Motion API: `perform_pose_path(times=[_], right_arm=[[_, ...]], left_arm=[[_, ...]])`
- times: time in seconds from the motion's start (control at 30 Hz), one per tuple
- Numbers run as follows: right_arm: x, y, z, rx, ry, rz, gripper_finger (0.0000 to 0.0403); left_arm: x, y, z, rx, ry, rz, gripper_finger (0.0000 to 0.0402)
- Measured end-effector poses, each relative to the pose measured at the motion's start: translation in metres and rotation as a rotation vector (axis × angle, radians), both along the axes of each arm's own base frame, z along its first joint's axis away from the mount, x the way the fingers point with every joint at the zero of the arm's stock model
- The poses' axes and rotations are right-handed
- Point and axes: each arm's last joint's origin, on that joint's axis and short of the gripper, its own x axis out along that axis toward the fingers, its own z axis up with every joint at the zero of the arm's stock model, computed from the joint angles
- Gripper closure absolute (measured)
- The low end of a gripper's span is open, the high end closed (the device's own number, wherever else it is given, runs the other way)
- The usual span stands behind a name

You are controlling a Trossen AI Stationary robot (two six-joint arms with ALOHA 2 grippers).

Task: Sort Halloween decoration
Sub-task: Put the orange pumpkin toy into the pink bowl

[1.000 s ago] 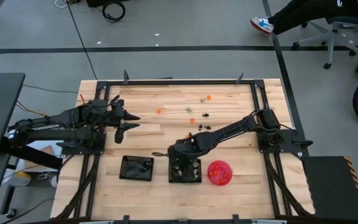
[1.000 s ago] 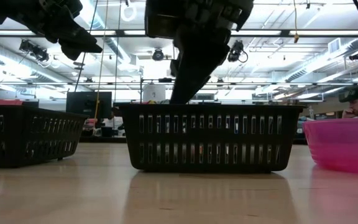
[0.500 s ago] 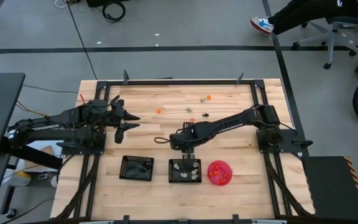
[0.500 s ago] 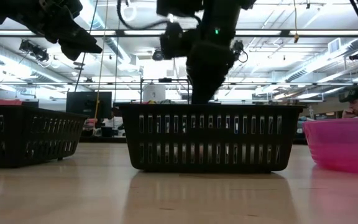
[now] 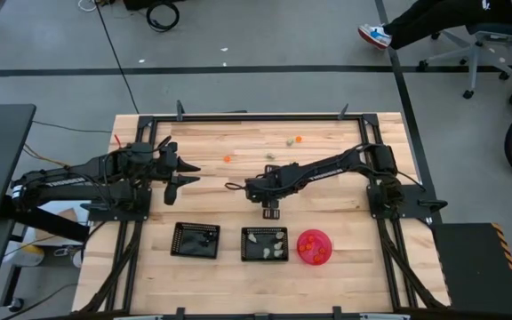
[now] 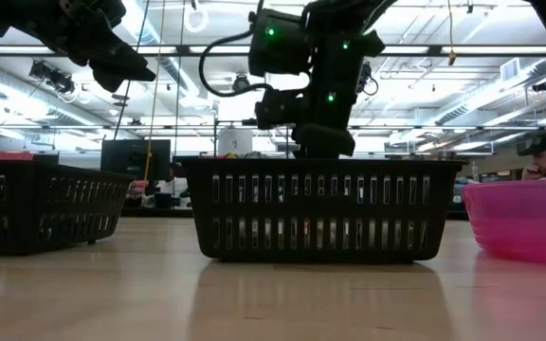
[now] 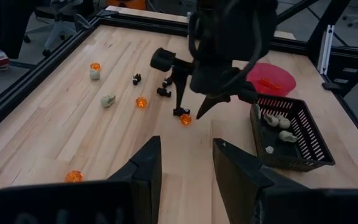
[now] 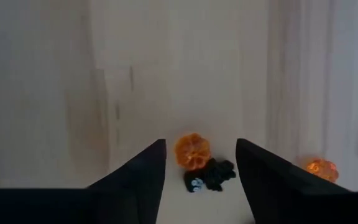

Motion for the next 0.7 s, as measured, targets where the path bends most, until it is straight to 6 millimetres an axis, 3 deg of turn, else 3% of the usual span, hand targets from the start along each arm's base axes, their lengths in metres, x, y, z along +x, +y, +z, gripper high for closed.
perform_pose_path(times=[0.47, 0.7], right_arm=[[-0.007, -0.003, -0.024, 0.021, -0.024, 0.037, 0.0204], [-0.009, -0.009, -0.028, 0.069, -0.03, 0.023, 0.0229]], left_arm=[[0.0, 0.0, 0.0, 0.0, 0.0, 0.0, 0.0285], [0.0, 0.0, 0.0, 0.0, 0.0, 0.0, 0.0285]])
